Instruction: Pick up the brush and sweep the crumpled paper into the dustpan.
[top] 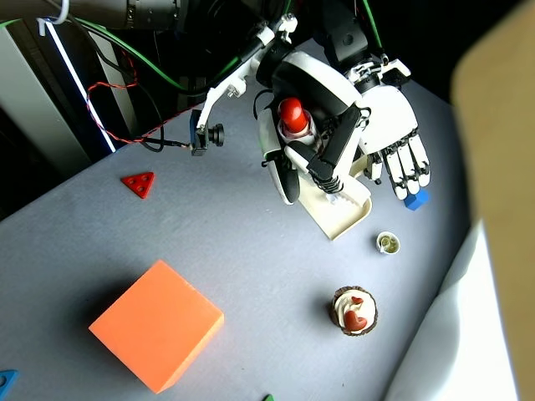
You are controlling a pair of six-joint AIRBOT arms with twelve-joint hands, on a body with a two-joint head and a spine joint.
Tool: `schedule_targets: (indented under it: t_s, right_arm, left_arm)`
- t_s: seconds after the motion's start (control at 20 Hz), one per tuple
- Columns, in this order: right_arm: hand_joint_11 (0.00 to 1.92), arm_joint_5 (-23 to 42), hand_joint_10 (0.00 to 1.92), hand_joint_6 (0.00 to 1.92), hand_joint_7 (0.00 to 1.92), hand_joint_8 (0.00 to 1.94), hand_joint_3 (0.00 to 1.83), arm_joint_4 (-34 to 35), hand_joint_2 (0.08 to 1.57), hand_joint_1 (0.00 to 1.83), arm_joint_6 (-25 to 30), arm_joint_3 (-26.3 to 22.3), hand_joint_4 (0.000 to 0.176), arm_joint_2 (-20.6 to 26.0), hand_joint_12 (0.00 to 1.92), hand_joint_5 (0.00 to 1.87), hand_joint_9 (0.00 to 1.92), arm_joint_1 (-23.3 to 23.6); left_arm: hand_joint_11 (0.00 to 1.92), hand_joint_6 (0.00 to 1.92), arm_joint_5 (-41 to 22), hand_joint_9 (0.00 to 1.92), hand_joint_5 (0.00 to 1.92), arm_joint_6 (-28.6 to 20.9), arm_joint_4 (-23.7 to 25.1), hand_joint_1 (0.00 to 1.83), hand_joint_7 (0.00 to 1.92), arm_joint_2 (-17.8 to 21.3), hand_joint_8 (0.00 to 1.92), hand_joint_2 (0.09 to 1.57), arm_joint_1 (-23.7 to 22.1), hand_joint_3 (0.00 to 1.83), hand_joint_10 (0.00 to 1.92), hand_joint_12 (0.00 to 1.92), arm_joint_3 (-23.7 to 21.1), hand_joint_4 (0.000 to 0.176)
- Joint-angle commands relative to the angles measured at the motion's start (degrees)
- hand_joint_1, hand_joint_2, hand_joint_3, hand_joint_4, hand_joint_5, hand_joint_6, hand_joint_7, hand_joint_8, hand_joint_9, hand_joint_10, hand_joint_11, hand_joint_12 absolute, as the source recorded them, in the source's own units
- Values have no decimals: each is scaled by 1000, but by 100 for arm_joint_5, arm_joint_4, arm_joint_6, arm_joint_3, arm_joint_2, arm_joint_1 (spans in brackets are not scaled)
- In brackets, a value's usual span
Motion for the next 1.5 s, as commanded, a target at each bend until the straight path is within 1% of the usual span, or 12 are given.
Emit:
schedule_targets:
  t_s: [0.0,0.05,0.2,0.5,0.6,0.9,0.95,1.0,1.05,1.1,1.35,1.45]
  right_arm:
    - [1330,-224,1921,1921,1207,1941,0,-626,1135,1323,-74,-91,0,152,1921,1135,1307,130]
    - [1334,-230,1921,1921,1205,1941,1,-634,1136,1328,-126,-169,0,234,1921,1134,1314,128]
    - [1381,-184,1921,1921,1173,1941,0,-748,1140,1315,-222,-390,0,531,1921,1113,1281,88]
    - [1413,379,1921,1921,1225,1941,4,-635,1133,1283,255,-558,0,1075,1921,1138,1332,-158]
    - [1379,758,1921,1921,1193,1941,2,-637,1135,1287,579,-589,0,1299,1921,1118,1290,-171]
    - [1372,1775,1921,1921,1208,1941,0,-1163,1129,1281,1604,-761,0,1866,1921,1127,1298,-319]
    - [1394,1851,1921,1921,1215,1941,0,-1224,1128,1285,1679,-775,0,1928,1921,1150,1316,-371]
    - [1394,1922,1921,1921,1215,1941,0,-1257,1128,1285,1747,-783,0,1987,1921,1150,1316,-424]
    - [1391,1957,1921,1921,1208,1941,0,-1313,1112,1278,1841,-783,0,2034,1921,1160,1312,-496]
    - [1403,1958,1921,1921,1215,1941,0,-1372,1089,1267,1914,-779,0,2068,1921,1164,1320,-577]
    - [1330,1969,1921,1921,1199,1941,0,-1539,964,1105,1982,-720,0,2143,1921,1121,1292,-827]
    - [881,1969,1921,1921,888,1941,0,-1583,847,1093,1982,-719,2,2150,1921,890,990,-872]
  left_arm:
    - [0,900,-406,217,1029,39,206,1088,326,41,2,1095,-39,0,0,549,6,21]
    - [0,921,-412,212,1016,38,200,1075,317,57,3,1100,-25,2,0,524,-13,44]
    - [0,865,-432,244,1050,37,174,1115,344,44,4,1086,-26,0,5,556,-25,0]
    - [0,882,-442,226,1040,38,159,1106,334,61,0,1090,-46,1,2,574,-22,0]
    - [0,871,-445,247,1047,38,165,1086,348,61,3,1086,-53,0,5,598,-24,40]
    - [2,855,-451,242,1056,38,167,1093,333,68,0,1082,-61,0,1,641,-30,30]
    - [0,923,-451,236,1011,38,167,1040,295,68,2,1094,-65,2,0,625,-30,143]
    - [0,923,-453,236,1011,38,166,1040,295,69,2,1094,-68,2,0,625,-31,143]
    - [3,109,-459,249,832,38,165,974,285,69,3,1010,-71,0,5,635,-31,90]
    - [0,9,-460,239,807,38,164,968,266,69,0,1004,-75,0,1,603,-30,98]
    - [0,0,-451,231,815,38,168,953,258,76,0,991,-81,0,0,605,-47,106]
    - [8,4,-452,235,820,38,167,966,267,83,4,997,-85,0,3,642,-51,96]
